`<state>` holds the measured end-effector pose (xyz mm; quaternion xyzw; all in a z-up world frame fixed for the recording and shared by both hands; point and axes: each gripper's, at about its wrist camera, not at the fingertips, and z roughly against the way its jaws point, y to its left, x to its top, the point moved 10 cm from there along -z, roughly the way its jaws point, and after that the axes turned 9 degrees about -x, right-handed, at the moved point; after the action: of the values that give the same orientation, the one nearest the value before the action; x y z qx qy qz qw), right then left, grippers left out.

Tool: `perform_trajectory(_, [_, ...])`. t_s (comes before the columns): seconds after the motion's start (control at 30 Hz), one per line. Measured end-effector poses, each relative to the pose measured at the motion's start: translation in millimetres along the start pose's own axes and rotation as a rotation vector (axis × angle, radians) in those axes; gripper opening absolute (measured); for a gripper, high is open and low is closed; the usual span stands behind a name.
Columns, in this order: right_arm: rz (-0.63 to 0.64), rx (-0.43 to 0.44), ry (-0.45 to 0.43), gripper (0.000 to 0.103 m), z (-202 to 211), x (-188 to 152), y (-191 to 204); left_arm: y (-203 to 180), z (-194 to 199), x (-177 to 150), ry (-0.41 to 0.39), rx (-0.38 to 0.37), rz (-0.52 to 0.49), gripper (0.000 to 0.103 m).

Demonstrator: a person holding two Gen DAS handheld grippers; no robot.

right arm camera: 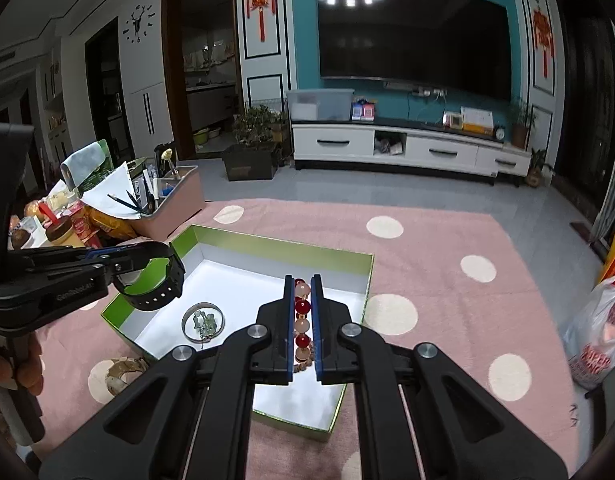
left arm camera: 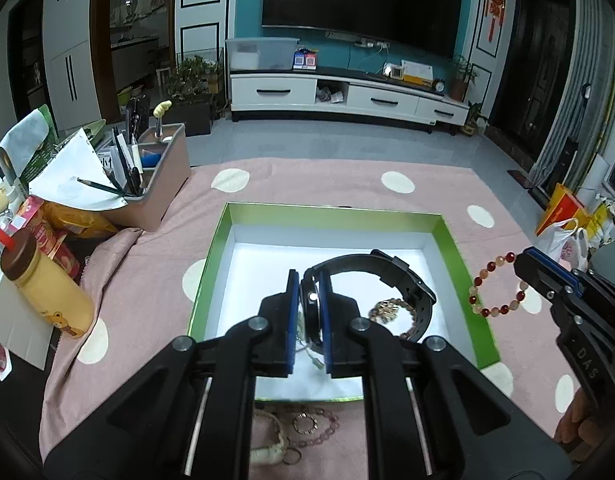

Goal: Organize jewelry
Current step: 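Carry the black watch over the box with the left tool while the right carries the bracelet, then open the left tool to drop the watch in the box while the right tool releases the bracelet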

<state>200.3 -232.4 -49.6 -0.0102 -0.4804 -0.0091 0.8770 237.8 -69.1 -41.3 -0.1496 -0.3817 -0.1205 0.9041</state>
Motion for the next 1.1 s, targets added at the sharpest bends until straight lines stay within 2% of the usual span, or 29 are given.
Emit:
perform_trajectory(0.17, [-0.041, 0.027, 0.058, 0.007, -24, -9, -2, 12, -26, -4, 0.045, 0.032, 0.009, 0.009])
perform_trajectory(0.4, [-0.033, 0.029, 0.098, 0.007, -49, -18, 10, 22, -59, -12, 0.108, 0.072, 0.003, 0.01])
perform_trajectory(0.67, [-0.013, 0.035, 0.145, 0.007, -66, -31, 18, 26, -69, -15, 0.127, 0.106, -0.007, 0.012])
perform_trajectory(0.77, [-0.019, 0.031, 0.147, 0.009, -65, -33, 16, 24, -67, -14, 0.123, 0.111, -0.014, 0.021])
perform_trajectory(0.83, [-0.028, 0.032, 0.144, 0.01, -62, -32, 14, 23, -64, -13, 0.118, 0.11, -0.016, 0.033])
perform_trajectory(0.9, [-0.039, 0.028, 0.139, 0.021, -59, -32, 11, 22, -61, -13, 0.113, 0.109, -0.019, 0.04])
perform_trajectory(0.93, [-0.045, 0.026, 0.136, 0.033, -58, -31, 9, 21, -59, -13, 0.11, 0.11, -0.019, 0.046])
perform_trajectory(0.97, [-0.052, 0.022, 0.13, 0.039, -55, -31, 7, 21, -57, -13, 0.106, 0.11, -0.019, 0.048])
perform_trajectory(1.1, [-0.06, 0.018, 0.121, 0.043, -46, -33, 4, 18, -48, -13, 0.095, 0.106, -0.015, 0.064])
